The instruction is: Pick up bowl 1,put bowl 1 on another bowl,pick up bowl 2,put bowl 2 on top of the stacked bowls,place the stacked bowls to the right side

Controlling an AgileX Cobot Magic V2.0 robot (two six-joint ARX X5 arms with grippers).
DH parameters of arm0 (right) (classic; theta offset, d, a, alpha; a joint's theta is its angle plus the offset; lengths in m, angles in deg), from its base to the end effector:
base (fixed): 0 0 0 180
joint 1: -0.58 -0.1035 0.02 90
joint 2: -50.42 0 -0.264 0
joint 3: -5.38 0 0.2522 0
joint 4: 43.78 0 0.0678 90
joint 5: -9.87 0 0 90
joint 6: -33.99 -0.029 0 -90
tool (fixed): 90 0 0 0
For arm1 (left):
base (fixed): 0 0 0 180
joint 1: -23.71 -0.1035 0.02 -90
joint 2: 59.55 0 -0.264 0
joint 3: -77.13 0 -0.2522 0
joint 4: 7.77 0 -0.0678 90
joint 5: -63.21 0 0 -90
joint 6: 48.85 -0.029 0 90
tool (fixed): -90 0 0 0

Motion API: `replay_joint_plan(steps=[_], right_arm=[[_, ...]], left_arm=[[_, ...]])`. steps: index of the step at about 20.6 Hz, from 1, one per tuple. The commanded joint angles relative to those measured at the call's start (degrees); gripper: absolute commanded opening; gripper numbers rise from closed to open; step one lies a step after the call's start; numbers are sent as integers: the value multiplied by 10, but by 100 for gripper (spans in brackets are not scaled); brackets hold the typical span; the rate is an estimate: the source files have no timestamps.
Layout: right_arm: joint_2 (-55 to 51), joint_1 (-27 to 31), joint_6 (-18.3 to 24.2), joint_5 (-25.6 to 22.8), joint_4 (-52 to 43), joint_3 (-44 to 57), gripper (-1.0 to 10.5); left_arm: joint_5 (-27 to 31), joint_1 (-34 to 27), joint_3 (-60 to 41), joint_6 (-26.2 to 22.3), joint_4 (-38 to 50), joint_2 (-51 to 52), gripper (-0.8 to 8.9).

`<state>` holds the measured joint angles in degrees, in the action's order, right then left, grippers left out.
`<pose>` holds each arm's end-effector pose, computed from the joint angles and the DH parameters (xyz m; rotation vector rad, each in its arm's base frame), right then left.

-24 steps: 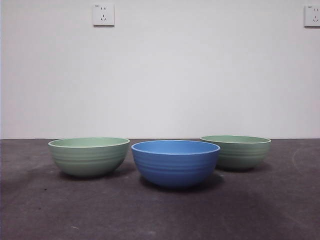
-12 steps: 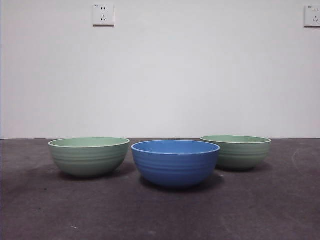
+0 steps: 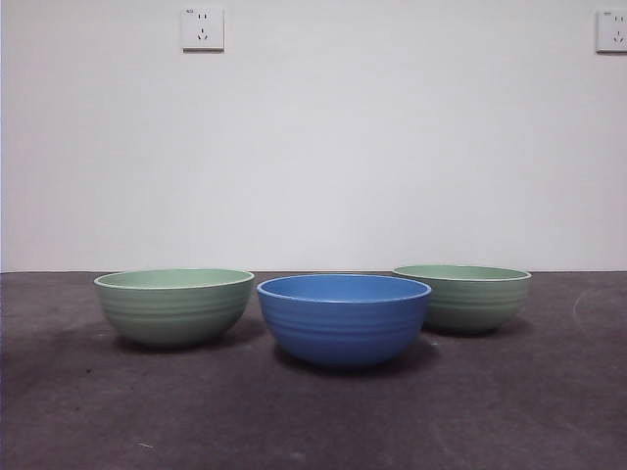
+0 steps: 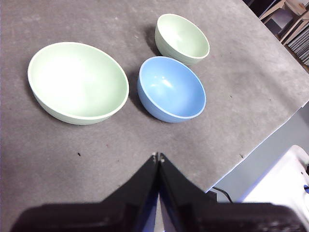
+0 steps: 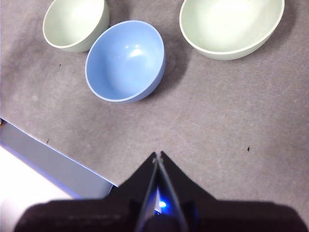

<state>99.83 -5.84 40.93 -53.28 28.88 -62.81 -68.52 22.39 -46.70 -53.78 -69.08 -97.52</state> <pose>0.1399 0.0289 0.3095 0.0599 0.9025 0.5918 0.1172 -0.0166 0.2836 -0.2026 0.6833 -0.7000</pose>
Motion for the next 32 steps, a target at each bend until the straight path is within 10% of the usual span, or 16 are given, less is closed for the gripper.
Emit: replay_joint_plan(steps=[1,4,7,32], right_arm=[[1,-1,5,-2,-3,-2,79],[1,-1,-11,-2,-4,-2,344],[1,-1,-26,-2,-4,-2,543],[155,-1,-155,-50,-189,-3,535]], left_arm=[[-3,1,1,-10,0,2,198],[-2,1,1,-8,0,2,491],[-2,1,1,2,0,2,512],[-1,1,1,20,1,2,512]])
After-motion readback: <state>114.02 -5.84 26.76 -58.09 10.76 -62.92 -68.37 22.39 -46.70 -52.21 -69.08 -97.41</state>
